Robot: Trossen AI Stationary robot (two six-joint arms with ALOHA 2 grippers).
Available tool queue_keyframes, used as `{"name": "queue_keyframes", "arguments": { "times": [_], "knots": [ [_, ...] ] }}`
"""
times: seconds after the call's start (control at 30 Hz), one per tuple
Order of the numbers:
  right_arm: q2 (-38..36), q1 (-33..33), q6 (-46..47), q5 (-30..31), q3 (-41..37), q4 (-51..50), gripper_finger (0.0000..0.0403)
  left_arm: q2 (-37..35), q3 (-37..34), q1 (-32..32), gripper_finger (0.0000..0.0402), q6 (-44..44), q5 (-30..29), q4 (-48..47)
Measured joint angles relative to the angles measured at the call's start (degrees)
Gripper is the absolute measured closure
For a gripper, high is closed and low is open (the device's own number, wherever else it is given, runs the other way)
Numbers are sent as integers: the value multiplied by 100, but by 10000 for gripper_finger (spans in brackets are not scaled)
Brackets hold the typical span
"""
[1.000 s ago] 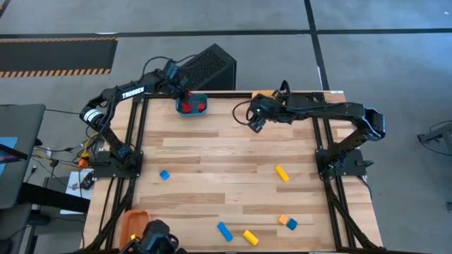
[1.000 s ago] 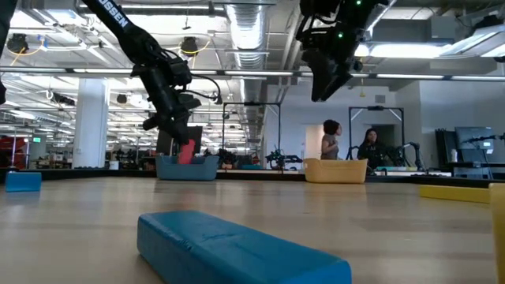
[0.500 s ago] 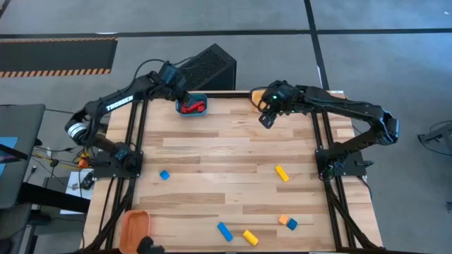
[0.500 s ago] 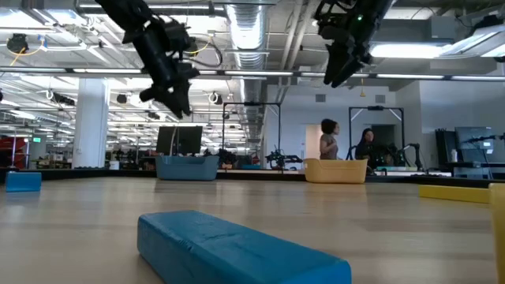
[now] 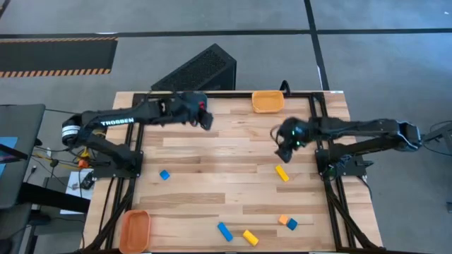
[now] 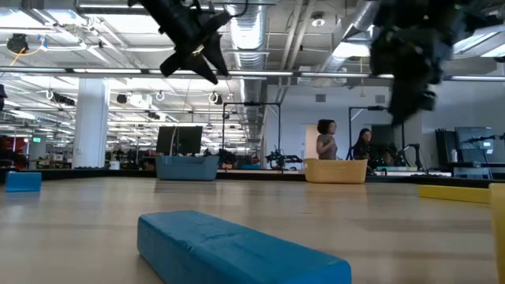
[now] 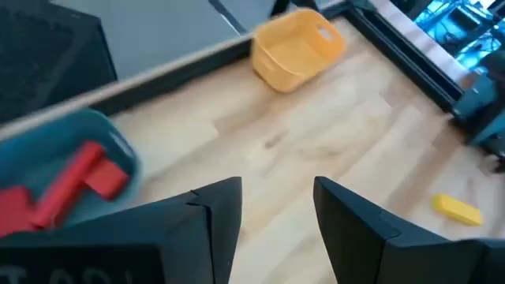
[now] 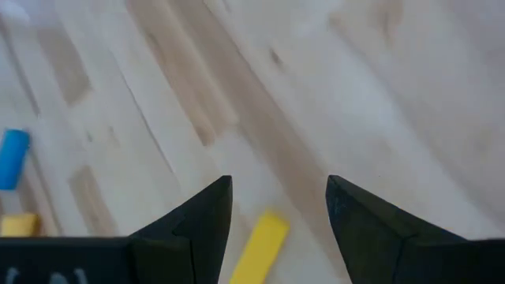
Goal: Sort & place blocks by color
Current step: Put the top yellow block into the yellow bin
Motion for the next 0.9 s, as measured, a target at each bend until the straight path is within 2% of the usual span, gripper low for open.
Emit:
{"name": "queue_keyframes", "arguments": {
  "times": [0.2,0.33,0.43,0.63,0.73,0.9],
  "knots": [
    [41,830,955,752,-817,157,178,104,-4,-1060,257,-1144,-411,-98],
    [275,1269,1082,1158,-932,138,178,132,-2,-1693,257,-1802,-810,-177],
    [419,1502,1230,1274,-923,249,178,129,-2,-2022,257,-1971,-961,-158],
    [761,1954,1931,1385,-926,539,178,129,-2,-2179,257,-1688,-1105,-45],
    [976,2045,2347,1376,-926,719,178,129,-2,-2154,257,-1170,-1077,375],
    [1101,1933,2539,1272,-925,1105,178,129,-2,-2166,257,-56,-530,1175]
  ]
}}
